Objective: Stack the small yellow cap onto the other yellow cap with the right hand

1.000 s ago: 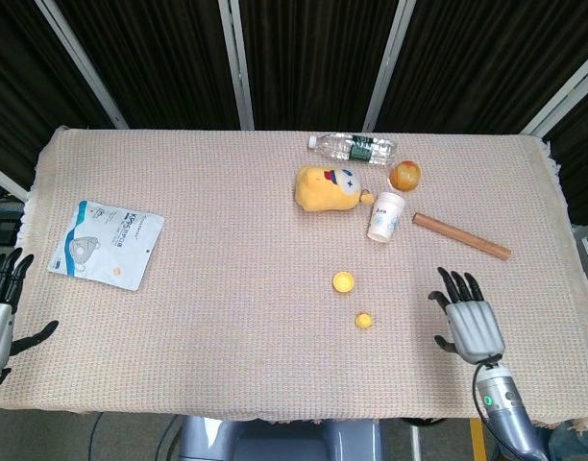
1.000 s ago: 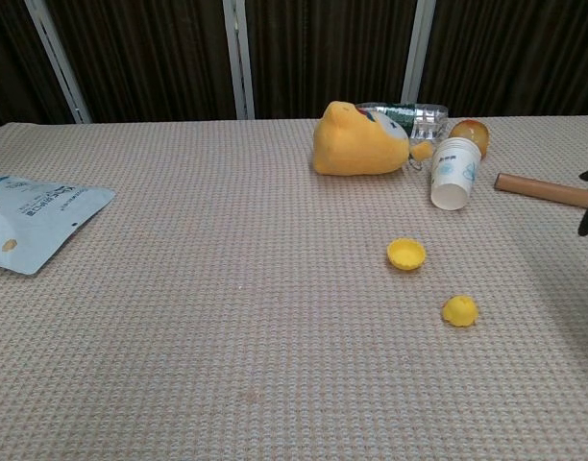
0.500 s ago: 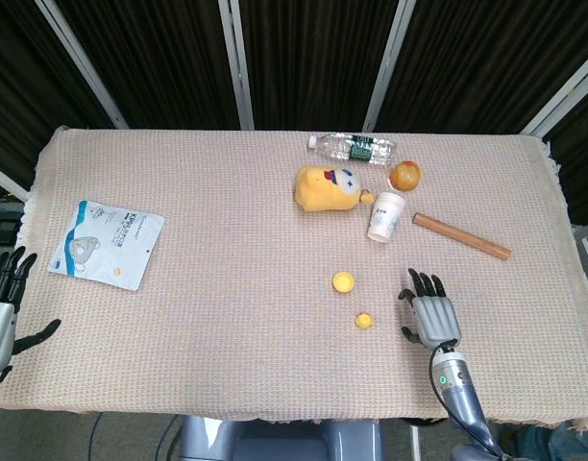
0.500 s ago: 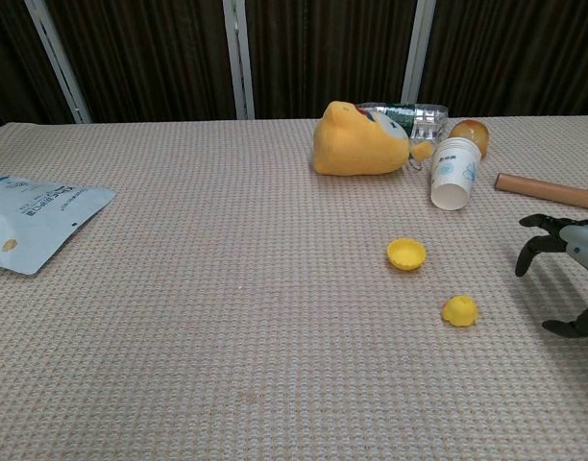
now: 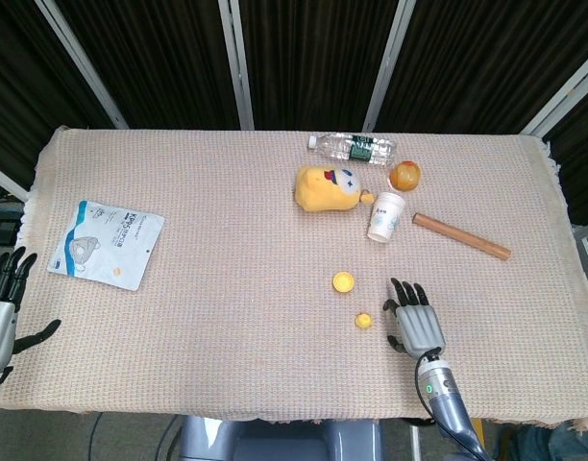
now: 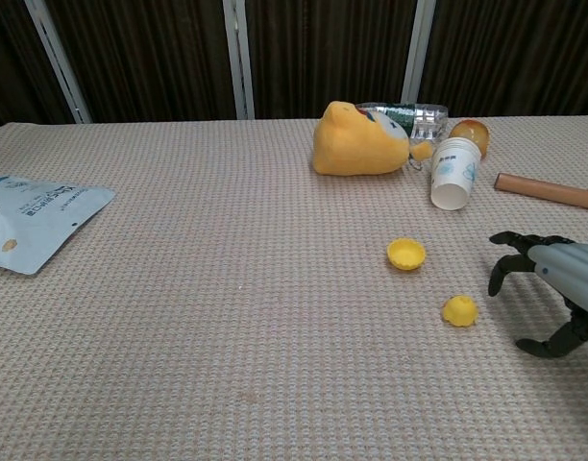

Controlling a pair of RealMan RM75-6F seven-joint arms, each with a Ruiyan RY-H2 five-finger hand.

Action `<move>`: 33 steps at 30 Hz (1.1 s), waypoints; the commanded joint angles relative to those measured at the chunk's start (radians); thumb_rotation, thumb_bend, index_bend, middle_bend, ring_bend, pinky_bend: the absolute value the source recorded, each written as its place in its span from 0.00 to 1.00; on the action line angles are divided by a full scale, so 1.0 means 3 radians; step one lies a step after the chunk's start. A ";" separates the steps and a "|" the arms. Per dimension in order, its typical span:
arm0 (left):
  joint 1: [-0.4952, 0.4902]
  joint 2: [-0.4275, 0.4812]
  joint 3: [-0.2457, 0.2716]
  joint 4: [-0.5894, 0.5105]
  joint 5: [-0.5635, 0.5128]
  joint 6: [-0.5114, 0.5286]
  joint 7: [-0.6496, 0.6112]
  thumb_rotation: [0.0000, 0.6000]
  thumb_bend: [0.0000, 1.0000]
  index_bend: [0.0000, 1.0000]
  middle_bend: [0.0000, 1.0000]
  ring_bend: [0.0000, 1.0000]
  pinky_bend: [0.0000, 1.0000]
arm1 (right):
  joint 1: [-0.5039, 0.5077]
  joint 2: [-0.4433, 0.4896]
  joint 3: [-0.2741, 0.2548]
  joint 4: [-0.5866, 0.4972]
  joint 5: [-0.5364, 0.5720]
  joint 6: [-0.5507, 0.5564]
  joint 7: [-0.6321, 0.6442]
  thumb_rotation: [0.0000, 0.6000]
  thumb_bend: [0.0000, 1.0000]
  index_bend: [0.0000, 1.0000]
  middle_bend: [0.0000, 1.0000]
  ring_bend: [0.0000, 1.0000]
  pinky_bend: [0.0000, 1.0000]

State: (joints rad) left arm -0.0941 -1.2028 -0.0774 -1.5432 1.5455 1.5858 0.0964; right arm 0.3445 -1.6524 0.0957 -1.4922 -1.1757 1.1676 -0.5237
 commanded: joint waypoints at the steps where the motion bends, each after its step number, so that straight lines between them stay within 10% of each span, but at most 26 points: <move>1: -0.0003 0.0001 0.0000 -0.0004 0.0002 -0.0003 0.0006 1.00 0.00 0.00 0.00 0.00 0.16 | 0.0025 -0.0035 -0.0002 0.0028 0.0033 -0.0023 -0.0037 1.00 0.21 0.35 0.00 0.00 0.00; 33: 0.0012 0.0004 -0.0005 0.0010 -0.0001 0.0029 -0.0019 1.00 0.00 0.00 0.00 0.00 0.16 | 0.0214 -0.0054 0.0013 -0.0295 0.0198 0.0013 -0.0493 1.00 0.23 0.32 0.00 0.00 0.00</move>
State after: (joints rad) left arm -0.0906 -1.2017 -0.0787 -1.5402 1.5452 1.5945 0.0909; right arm 0.4054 -1.6704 0.0999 -1.5749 -1.1185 1.1691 -0.6665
